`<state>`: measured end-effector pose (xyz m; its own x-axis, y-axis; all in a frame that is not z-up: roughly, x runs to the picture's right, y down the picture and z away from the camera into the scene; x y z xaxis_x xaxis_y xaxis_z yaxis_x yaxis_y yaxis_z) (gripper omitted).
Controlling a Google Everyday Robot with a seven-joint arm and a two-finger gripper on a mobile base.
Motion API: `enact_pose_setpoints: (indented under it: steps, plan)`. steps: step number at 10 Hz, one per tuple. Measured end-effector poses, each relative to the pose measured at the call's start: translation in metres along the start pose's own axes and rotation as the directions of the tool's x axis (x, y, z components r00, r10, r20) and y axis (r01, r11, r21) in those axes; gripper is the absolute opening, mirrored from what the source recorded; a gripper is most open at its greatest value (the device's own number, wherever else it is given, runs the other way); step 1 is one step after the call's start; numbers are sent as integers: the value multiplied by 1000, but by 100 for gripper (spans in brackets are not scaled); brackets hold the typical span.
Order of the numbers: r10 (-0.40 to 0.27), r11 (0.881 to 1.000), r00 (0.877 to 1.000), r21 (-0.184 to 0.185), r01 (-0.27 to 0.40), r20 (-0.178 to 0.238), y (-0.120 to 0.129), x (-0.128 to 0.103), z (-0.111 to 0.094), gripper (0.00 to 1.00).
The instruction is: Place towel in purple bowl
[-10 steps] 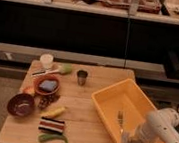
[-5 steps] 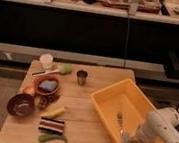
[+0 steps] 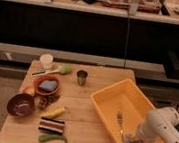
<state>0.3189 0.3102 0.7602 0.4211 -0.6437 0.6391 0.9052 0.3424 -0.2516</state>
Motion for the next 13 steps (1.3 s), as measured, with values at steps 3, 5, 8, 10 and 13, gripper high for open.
enact_pose_setpoints:
  steps: [3,5,8,10,13]
  plan:
    - [-2,1000,1000,16,2,2,-5,0,7,26]
    - [-3,1000,1000,16,3,5,-5,-1,3,26]
    - [-2,1000,1000,28,2,-1,-8,0,7,22]
    - [-1,1000,1000,28,1,-3,-8,0,4,5]
    - [-1,1000,1000,28,1,-4,-9,0,1,0]
